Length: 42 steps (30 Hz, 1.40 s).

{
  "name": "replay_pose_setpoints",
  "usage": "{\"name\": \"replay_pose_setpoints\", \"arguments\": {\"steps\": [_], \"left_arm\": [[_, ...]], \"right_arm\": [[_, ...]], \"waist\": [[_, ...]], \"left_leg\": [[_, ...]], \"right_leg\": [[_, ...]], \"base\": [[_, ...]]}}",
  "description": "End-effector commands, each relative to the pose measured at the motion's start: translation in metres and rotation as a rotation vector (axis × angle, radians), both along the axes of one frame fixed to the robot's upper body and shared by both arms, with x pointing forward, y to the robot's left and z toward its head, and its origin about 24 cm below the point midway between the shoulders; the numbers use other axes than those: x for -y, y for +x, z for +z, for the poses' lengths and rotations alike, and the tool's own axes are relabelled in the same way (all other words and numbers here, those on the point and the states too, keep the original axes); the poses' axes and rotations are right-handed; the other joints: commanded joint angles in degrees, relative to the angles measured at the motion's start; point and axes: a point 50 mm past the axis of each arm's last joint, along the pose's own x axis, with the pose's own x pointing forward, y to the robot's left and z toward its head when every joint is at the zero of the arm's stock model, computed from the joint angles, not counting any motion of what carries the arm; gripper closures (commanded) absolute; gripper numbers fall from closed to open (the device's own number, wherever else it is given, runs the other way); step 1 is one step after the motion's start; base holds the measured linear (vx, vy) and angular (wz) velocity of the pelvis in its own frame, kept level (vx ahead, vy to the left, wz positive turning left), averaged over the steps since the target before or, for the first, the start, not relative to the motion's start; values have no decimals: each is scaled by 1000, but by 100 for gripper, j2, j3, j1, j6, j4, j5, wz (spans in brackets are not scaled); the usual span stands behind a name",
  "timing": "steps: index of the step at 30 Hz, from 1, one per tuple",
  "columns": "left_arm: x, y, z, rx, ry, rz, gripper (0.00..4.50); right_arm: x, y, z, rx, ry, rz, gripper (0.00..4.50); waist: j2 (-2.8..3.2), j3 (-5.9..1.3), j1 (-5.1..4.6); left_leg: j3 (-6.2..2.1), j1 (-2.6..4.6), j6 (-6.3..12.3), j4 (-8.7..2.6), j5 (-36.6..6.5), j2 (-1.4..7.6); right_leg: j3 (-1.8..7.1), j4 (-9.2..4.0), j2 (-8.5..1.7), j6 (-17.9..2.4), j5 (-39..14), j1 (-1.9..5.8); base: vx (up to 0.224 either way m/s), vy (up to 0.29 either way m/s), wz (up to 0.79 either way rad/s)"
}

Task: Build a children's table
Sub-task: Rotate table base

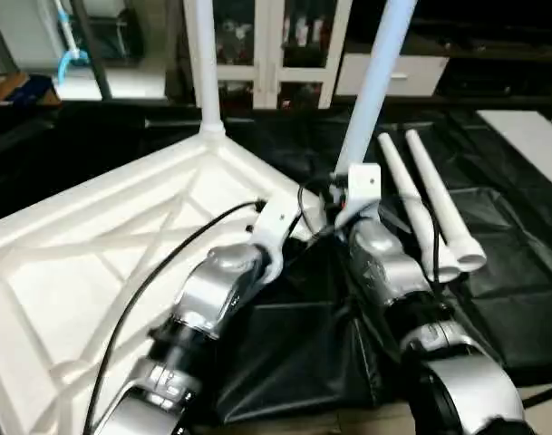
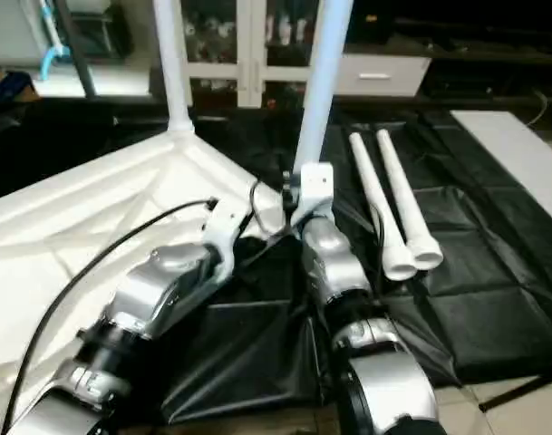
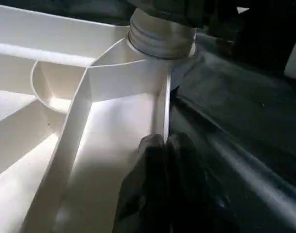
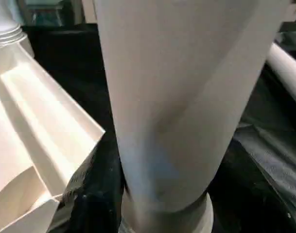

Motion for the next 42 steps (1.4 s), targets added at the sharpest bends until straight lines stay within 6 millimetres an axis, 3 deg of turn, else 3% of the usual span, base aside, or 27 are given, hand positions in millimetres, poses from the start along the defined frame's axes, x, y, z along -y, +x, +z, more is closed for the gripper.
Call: {"name": "replay_pose_setpoints", "arguments": {"steps": [1, 2, 3, 5, 7, 8, 10, 11, 13, 16, 17, 18, 20, 21, 22, 26, 29, 30, 33, 35, 36, 38, 39, 42], "left_arm": [[-9, 14, 22, 108, 0, 81, 450], [-13, 14, 20, 108, 12, 81, 450], [-19, 13, 18, 109, 21, 83, 450], [-22, 13, 17, 117, 32, 84, 450], [-26, 14, 16, 134, 48, 77, 450], [-28, 13, 16, 143, 51, 66, 450], [-31, 12, 15, 156, 58, 49, 450], [-31, 12, 15, 157, 60, 47, 450], [-35, 11, 14, 164, 78, 36, 450], [-47, 10, 8, 145, 105, 56, 450], [-47, 10, 8, 145, 105, 56, 450], [-49, 10, 6, 139, 107, 62, 450], [-49, 10, 6, 125, 96, 68, 450], [-46, 11, 6, 103, 56, 78, 450], [-46, 11, 6, 103, 56, 78, 450], [-28, 15, 13, 102, -18, 55, 450], [-11, 18, 16, 142, -30, 33, 450], [-6, 20, 16, 156, -22, 35, 450], [-1, 20, 16, 146, -38, 14, 423], [1, 21, 19, 143, -51, 4, 423], [1, 22, 22, 154, -57, 14, 394], [1, 23, 26, 179, -65, 14, 387], [1, 23, 27, 190, -73, 16, 381], [-2, 26, 32, 221, -92, 30, 348]], "right_arm": [[-18, -8, -13, -42, 24, 97, 259], [-23, -8, -8, 1, 67, 164, 259], [-24, -10, -2, 65, 88, 232, 224], [-22, -11, 1, 96, 84, 257, 203], [-17, -13, 3, 141, 77, 280, 171], [-14, -16, 4, 152, 78, 297, 171], [-8, -22, 4, 174, 77, 332, 155], [-7, -23, 4, 177, 76, 338, 155], [0, -30, 4, 189, 69, 366, 130], [20, -54, 1, 189, 47, 413, 98], [20, -54, 1, 189, 47, 413, 87], [26, -63, -1, 180, 36, 424, 78], [30, -68, -3, 173, 20, 415, 64], [38, -74, -8, 149, -21, 376, 49], [38, -74, -8, 149, -21, 376, 37], [54, -78, -17, 76, -110, 249, 19], [59, -81, -22, 25, -148, 203, 9], [58, -82, -23, 16, -151, 197, 9], [56, -84, -22, 10, -152, 207, 3], [54, -85, -21, 8, -155, 212, 3], [54, -85, -21, 7, -156, 210, 0], [53, -85, -21, 0, -159, 206, 0], [53, -86, -21, -1, -159, 205, 0], [50, -86, -22, -12, -156, 215, 0]], "waist": [[37, -424, 10], [17, -429, 13], [23, -435, 28], [21, -440, 36], [19, -431, 6], [45, -436, -9], [33, -438, -13], [68, -423, 16], [68, -421, 35], [96, -407, 83], [89, -404, 98], [119, -396, 93], [92, -390, 92], [133, -388, 92], [99, -383, 80], [104, -383, 79], [104, -377, 97], [186, -387, 150], [119, -400, 157], [157, -402, 166], [155, -405, 163], [157, -395, 162], [118, -390, 159], [124, -377, 148]], "left_leg": [[-15, 51, 303, -360, -497, 29], [-7, 49, 388, -353, -475, 33], [-7, 53, 453, -347, -456, 43], [0, 47, 548, -333, -305, 43], [-22, -12, 629, -347, -366, 43], [-30, -8, 615, -338, -370, 45], [-24, 22, 630, -333, -410, 55], [-11, 51, 619, -333, -450, 71], [-12, 57, 590, -339, -467, 82], [-28, 63, 527, -353, -428, 78], [-23, 66, 517, -352, -434, 76], [-26, 61, 473, -365, -529, 71], [-30, 42, 418, -370, -618, 68], [-32, 50, 368, -372, -705, 66], [-29, 44, 326, -377, -803, 65], [-35, 41, 215, -382, -895, 47], [-27, 56, 224, -372, -875, 43], [-40, 63, 234, -368, -796, 40], [-38, 30, 299, -357, -706, 28], [-34, 20, 395, -345, -619, 33], [-37, 15, 412, -344, -616, 37], [-36, 21, 399, -353, -720, 45], [-36, 15, 395, -360, -756, 45], [-40, 12, 325, -371, -890, 41]], "right_leg": [[127, -245, -136, -1274, 218, 330], [129, -239, -145, -1338, 284, 343], [131, -233, -157, -1386, 306, 351], [134, -217, -150, -1459, 471, 353], [131, -231, -172, -1429, 391, 398], [133, -225, -176, -1436, 367, 391], [134, -238, -159, -1464, 319, 366], [141, -255, -155, -1502, 303, 334], [138, -241, -143, -1545, 289, 324], [141, -242, -126, -1487, 432, 351], [145, -248, -127, -1471, 433, 350], [145, -262, -133, -1471, 312, 343], [152, -278, -140, -1430, 185, 353], [151, -289, -146, -1420, 48, 342], [150, -316, -147, -1385, -126, 339], [154, -347, -143, -1284, -443, 322], [155, -360, -124, -1237, -397, 295], [159, -343, -132, -1205, -254, 301], [154, -327, -141, -1216, -70, 340], [152, -329, -156, -1257, -34, 336], [149, -327, -157, -1284, -47, 339], [145, -347, -158, -1284, -193, 329], [142, -358, -158, -1267, -266, 332], [147, -378, -161, -1162, -547, 328]], "base": [[0, 0, 0], [0, 0, 0], [0, 0, 0], [0, 0, 0], [0, 0, 0], [0, 0, 0], [0, 0, 0], [0, 0, 0], [0, 0, 0], [0, 0, 0], [0, 0, 0], [0, 0, 0], [0, 0, 0], [0, 0, 0], [0, 0, 0], [0, 0, 0], [0, 0, 0], [0, 0, 0], [0, 0, 0], [0, 0, 0], [0, 0, 0], [0, 0, 0], [0, 0, 0], [0, 0, 0]]}}
